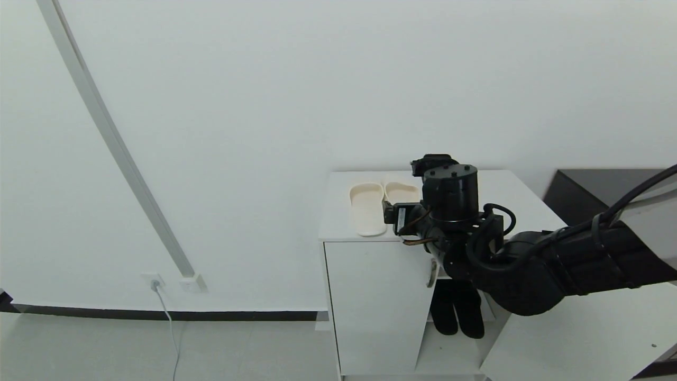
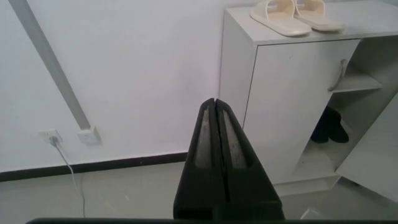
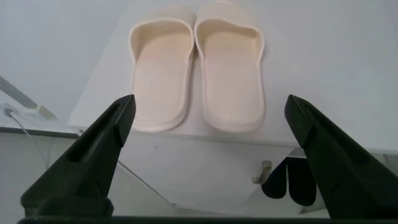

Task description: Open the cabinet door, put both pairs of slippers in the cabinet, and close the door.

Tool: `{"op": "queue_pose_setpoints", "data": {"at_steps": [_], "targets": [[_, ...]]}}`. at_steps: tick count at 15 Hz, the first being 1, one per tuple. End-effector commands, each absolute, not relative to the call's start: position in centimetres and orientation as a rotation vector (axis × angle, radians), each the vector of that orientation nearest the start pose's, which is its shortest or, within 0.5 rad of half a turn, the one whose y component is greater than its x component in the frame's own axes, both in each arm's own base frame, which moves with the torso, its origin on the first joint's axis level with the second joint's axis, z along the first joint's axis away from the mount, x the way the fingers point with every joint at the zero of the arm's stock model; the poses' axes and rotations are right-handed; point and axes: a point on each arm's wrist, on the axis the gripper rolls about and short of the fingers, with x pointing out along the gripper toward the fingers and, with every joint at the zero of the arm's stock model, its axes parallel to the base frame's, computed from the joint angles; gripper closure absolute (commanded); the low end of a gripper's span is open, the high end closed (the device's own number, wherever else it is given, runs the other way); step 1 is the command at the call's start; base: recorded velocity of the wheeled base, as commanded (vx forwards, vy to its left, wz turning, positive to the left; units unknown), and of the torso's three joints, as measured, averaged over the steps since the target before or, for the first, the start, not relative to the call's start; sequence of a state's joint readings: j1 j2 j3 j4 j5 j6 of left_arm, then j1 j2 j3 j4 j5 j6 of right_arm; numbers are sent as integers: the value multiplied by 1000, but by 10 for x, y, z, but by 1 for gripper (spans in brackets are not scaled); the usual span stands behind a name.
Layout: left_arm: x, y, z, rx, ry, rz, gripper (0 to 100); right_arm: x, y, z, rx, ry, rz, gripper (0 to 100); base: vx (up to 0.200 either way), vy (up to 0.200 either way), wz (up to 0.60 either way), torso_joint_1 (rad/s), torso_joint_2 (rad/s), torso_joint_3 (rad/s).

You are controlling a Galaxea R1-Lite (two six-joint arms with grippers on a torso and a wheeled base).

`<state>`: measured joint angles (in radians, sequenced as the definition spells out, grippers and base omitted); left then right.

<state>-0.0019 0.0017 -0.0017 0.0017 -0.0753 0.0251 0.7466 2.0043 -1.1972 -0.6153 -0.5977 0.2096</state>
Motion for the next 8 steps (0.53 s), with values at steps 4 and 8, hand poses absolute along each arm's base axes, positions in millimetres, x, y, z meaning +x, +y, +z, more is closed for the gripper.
{"op": "queue_pose_setpoints", "data": {"at_steps": [4,8], "targets": [[-23,-2,76,24,1,-77,100,302,263,169,72,187,132,0,200,0,0,1,-4,4],[-23,-2,76,23,1,-78,100,304,267,140,45,231,156,0,200,0,0,6,-4,1]]}}
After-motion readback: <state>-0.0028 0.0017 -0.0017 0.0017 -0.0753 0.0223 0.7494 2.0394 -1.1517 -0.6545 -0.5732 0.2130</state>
